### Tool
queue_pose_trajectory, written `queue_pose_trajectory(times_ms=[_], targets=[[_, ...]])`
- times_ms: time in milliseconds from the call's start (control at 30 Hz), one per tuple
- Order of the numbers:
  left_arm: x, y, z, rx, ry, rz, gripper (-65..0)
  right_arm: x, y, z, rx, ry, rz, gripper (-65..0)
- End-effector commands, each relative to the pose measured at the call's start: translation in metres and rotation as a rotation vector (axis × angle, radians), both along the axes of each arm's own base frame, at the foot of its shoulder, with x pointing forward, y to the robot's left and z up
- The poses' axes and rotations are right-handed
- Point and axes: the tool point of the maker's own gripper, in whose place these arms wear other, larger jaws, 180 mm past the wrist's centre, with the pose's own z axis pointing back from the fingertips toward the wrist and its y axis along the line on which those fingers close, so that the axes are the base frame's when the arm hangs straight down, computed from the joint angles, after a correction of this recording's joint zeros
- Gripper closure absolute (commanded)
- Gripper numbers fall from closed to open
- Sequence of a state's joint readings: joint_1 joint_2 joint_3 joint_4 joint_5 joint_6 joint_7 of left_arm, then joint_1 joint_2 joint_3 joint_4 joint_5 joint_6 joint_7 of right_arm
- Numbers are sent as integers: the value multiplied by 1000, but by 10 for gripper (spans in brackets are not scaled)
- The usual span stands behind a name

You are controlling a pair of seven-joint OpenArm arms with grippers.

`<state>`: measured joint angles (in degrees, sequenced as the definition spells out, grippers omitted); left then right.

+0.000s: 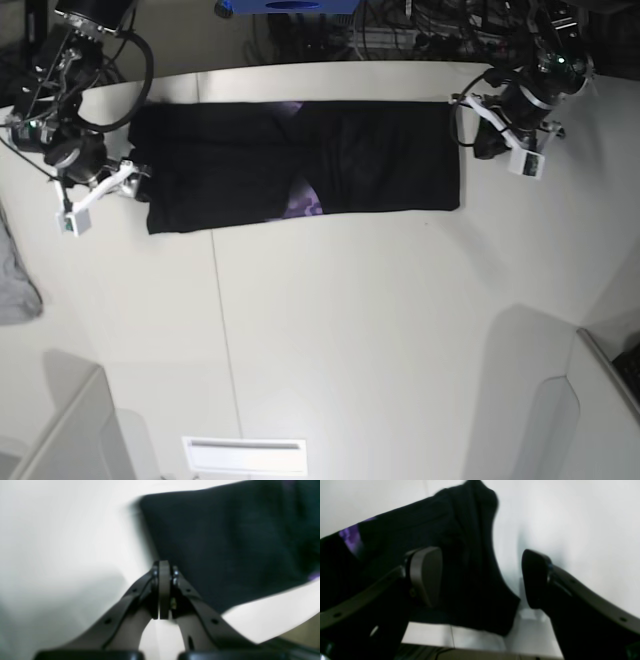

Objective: Fold the T-shirt properly
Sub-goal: 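Release the folded end and move the left gripper back to the strip end, then grasp both strip ends and push them toward the shirt's middle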

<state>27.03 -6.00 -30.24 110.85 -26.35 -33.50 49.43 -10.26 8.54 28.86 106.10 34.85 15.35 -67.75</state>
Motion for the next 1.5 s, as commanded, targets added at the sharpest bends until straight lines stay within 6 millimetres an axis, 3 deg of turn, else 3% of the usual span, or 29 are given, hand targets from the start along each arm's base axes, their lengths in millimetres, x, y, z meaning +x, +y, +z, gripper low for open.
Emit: queue_pose_trajectory(times_ms=[0,100,167,300,500,600,867,1233,1300,1467], targets=[[2,9,5,7,-26,6,0,4,-5,0,-4,-1,-1,-468],[-6,37,0,35,-12,35,0,-2,-7,-22,34,62,-19,-468],[-10,49,-7,32,4,68,0,-4,-6,-26,42,74,-19,-468],[-8,54,-20,-7,-3,101,0,-6,-4,-29,51,87,-18,-468],[-2,22,-44,-29,-17,22,0,-11,2,-39,105,112,-21,-468],[-4,16,-52,-51,-1,16,0,-15,3,-48,121,143,-30,-468],[5,13,-50,-48,-14,8,0,-23,36,-60,141,164,94,-461],[14,-29,-57,-102,-4,-99,0,-24,41,-63,156,170,93,-458],[15,-39,-59,-112,0,-127,0,-22,41,-66,165,178,89,-413],[15,-46,-59,-120,2,-145,0,-16,39,-72,180,178,74,-171]])
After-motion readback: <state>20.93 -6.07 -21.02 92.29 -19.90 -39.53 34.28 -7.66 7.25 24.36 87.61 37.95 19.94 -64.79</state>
